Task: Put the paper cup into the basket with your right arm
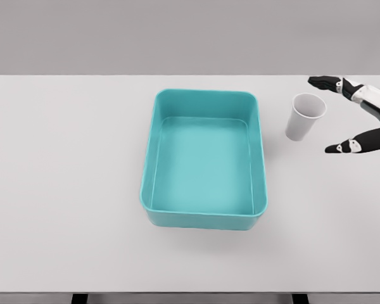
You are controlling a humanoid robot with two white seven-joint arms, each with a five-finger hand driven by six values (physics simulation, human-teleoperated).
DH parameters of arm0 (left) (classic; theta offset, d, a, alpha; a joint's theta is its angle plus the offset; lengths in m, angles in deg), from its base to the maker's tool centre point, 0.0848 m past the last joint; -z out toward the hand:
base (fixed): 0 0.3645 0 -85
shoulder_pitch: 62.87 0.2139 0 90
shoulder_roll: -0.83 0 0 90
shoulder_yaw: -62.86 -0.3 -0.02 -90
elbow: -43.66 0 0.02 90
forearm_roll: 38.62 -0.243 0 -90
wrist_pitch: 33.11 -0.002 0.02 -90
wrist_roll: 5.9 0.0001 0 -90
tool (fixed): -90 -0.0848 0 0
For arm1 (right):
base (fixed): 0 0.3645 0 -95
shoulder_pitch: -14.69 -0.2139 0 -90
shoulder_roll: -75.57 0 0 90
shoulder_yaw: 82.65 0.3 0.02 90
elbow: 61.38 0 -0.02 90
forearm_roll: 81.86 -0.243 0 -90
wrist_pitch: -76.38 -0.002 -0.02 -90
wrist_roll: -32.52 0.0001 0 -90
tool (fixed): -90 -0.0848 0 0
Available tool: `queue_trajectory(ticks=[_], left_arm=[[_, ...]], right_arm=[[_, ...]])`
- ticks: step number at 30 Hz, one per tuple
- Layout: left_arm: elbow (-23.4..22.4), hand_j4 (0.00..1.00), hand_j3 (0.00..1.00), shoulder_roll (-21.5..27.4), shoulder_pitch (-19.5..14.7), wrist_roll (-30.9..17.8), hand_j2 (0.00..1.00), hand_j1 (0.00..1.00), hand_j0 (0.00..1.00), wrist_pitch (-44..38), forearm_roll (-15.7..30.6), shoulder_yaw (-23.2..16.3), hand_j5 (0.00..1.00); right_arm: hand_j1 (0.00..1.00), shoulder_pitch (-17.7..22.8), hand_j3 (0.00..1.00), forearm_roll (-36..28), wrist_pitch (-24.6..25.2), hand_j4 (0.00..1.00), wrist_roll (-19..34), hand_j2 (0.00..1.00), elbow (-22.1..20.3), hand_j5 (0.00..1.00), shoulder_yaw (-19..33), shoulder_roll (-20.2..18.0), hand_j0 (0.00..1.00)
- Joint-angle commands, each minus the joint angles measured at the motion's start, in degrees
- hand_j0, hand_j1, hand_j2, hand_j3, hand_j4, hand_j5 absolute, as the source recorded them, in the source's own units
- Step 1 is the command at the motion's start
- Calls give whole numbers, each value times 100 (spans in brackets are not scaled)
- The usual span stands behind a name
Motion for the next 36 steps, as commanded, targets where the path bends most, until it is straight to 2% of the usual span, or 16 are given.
queue_trajectory(ticks=[1,4,7,9,11,13,15,17,20,22,25,31,36], left_arm=[[-1,100,100,0,0,-1,100,100,100,0,1,0,100],[-1,100,100,0,0,-1,100,100,100,0,1,0,100],[-1,100,100,0,0,-1,100,100,100,0,1,0,100],[-1,100,100,0,0,-1,100,100,100,0,1,0,100],[0,100,100,0,0,-1,100,100,100,0,1,0,100],[-1,100,100,0,0,-1,100,100,100,0,1,0,100],[-1,100,100,0,0,-1,100,100,100,0,1,0,100],[-1,100,100,0,0,-1,100,100,100,0,1,0,100],[-1,100,100,0,0,-1,100,100,100,0,1,0,100],[-1,100,100,0,0,-1,100,100,100,0,1,0,100],[-1,100,100,0,0,-1,100,100,100,0,1,0,100],[-1,100,100,0,0,-1,100,100,100,9,1,0,100],[-1,100,100,0,0,-1,100,100,100,0,1,0,100]], right_arm=[[100,0,100,-19,33,100,1,100,39,100,11,35,100],[100,-9,100,376,77,100,1,100,136,100,134,325,100],[100,-149,100,298,692,100,1,100,575,100,205,580,100],[100,-272,100,157,1061,100,1,100,953,100,301,782,100],[100,-448,100,60,1202,100,1,100,1462,100,275,861,100],[100,-536,100,60,1263,100,1,100,1797,100,240,984,100],[100,-562,100,131,1228,100,1,100,1920,100,249,1133,100],[100,-677,100,122,1202,100,1,100,2228,100,249,1274,100],[100,-694,100,51,1105,100,1,100,2403,100,328,1634,100],[100,-694,100,-54,1096,100,1,100,2483,100,750,1960,100],[100,-686,100,-722,938,100,1,100,2869,100,741,2021,100],[100,-703,100,-696,938,100,1,100,3151,100,609,2505,100],[100,-703,100,-704,947,100,1,100,3414,100,565,2531,100]])
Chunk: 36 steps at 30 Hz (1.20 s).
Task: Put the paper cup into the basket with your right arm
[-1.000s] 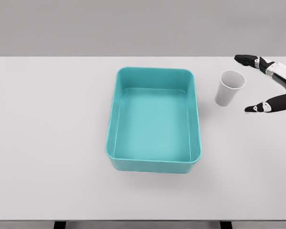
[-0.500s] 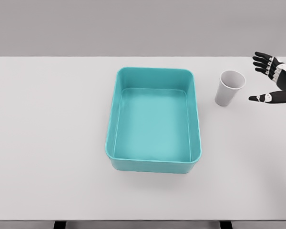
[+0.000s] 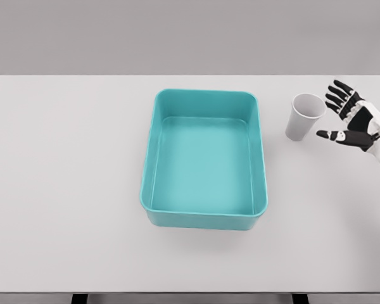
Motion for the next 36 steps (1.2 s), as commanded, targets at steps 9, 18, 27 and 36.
queue_trajectory(ticks=[9,18,27,36], left_arm=[[-1,100,100,0,0,-1,100,100,100,0,1,-1,100],[-1,100,100,0,0,-1,100,100,100,0,1,-1,100],[-1,100,100,0,0,-1,100,100,100,0,1,-1,100],[-1,100,100,0,0,-1,100,100,100,0,1,-1,100]], right_arm=[[100,-317,100,18,-16,100,0,100,593,100,-132,93,100],[100,-325,100,18,-51,100,0,100,743,100,-140,137,100],[100,-563,100,88,-113,100,0,100,1007,100,-343,339,100],[100,-563,100,299,-113,100,0,100,1042,100,-343,497,100]])
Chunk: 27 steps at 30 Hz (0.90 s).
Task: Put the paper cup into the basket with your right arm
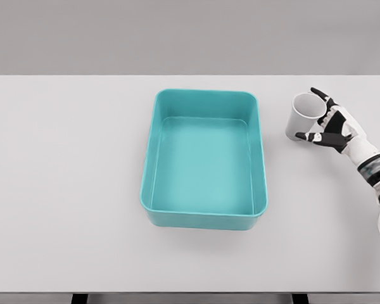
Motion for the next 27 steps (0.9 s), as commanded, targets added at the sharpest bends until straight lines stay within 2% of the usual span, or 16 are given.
queue_trajectory(ticks=[1,8,10,11,13,21,27], left_arm=[[-1,100,100,0,0,-1,100,100,100,0,1,-1,100],[-1,100,100,0,0,-1,100,100,100,0,1,-1,100],[-1,100,100,0,0,-1,100,100,100,0,1,-1,100],[-1,100,100,0,0,-1,100,100,100,0,1,-1,100],[-1,100,100,0,0,-1,100,100,100,0,1,-1,100],[-1,100,100,0,0,-1,100,100,100,0,1,-1,100],[-1,100,100,0,0,-1,100,100,100,0,1,-1,100]], right_arm=[[100,0,100,-2,0,100,1,100,5,100,1,22,100],[99,0,99,200,0,99,1,99,14,99,1,57,99],[82,0,82,253,9,82,1,82,5,82,1,74,82],[81,0,81,262,9,81,1,81,5,81,1,66,81],[70,0,70,262,18,70,1,70,5,70,1,66,70],[60,26,60,315,0,60,1,60,-109,60,19,-5,60],[57,88,57,315,27,57,1,57,-724,57,71,-84,57]])
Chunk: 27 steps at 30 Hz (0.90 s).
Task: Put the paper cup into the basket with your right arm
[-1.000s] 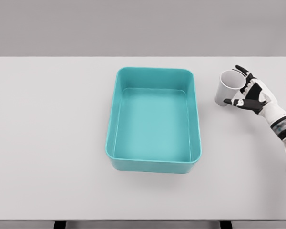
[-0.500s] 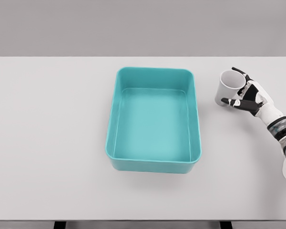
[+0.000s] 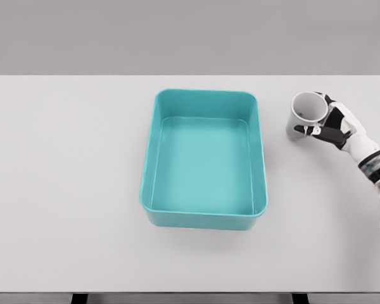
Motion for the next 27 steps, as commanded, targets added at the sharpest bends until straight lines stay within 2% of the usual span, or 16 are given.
queue_trajectory(ticks=[1,4,8,11,18,21,27], left_arm=[[-1,100,100,0,0,-1,100,100,100,0,1,-1,100],[-1,100,100,0,0,-1,100,100,100,0,1,-1,100],[-1,100,100,0,0,-1,100,100,100,0,1,-1,100],[-1,100,100,0,0,-1,100,100,100,0,1,-1,100],[-1,100,100,0,0,-1,100,100,100,0,1,-1,100],[-1,100,100,0,0,-1,100,100,100,0,1,-1,100],[-1,100,100,0,0,-1,100,100,100,0,1,-1,100]], right_arm=[[57,0,57,-29,-38,57,1,57,-256,57,18,-35,57],[56,9,56,14,-65,56,1,56,-537,56,27,-44,56],[57,26,57,164,-442,57,1,57,-810,57,27,-35,57],[56,105,56,550,-565,56,1,56,-1276,56,27,-26,56],[56,158,56,1218,-847,56,1,56,-1821,56,-17,0,56],[56,237,56,1693,-961,56,1,56,-2242,56,-61,62,56],[56,237,56,2440,-1075,56,1,56,-2928,56,-483,70,56]])
